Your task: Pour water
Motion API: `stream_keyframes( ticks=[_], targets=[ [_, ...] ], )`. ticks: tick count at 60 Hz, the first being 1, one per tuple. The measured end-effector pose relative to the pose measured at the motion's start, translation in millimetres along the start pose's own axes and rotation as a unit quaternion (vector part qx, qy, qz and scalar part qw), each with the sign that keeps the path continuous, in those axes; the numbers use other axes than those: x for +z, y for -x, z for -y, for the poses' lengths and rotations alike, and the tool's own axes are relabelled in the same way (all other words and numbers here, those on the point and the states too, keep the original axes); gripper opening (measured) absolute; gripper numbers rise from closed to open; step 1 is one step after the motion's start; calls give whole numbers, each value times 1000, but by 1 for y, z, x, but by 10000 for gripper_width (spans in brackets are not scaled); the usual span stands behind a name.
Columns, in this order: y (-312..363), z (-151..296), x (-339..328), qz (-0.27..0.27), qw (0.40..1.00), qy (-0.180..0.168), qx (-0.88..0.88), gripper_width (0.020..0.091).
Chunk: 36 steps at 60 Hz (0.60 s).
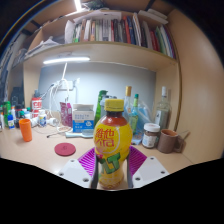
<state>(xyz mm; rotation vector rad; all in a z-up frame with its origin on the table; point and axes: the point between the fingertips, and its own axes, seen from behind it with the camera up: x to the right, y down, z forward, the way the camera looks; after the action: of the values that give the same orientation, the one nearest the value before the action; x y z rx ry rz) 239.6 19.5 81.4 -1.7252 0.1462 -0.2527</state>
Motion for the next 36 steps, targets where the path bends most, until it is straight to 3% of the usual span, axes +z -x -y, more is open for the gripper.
stream_keyframes(
  ticks=[9, 20, 27, 36],
  targets=[
    [23, 13, 0, 10, 1000, 1, -19, 410],
    [89, 107, 10, 14, 975, -60, -215, 410],
    [156, 172, 26, -9, 905, -128, -406, 407],
    [238, 190, 58, -45, 758, -160, -631, 405]
  ],
)
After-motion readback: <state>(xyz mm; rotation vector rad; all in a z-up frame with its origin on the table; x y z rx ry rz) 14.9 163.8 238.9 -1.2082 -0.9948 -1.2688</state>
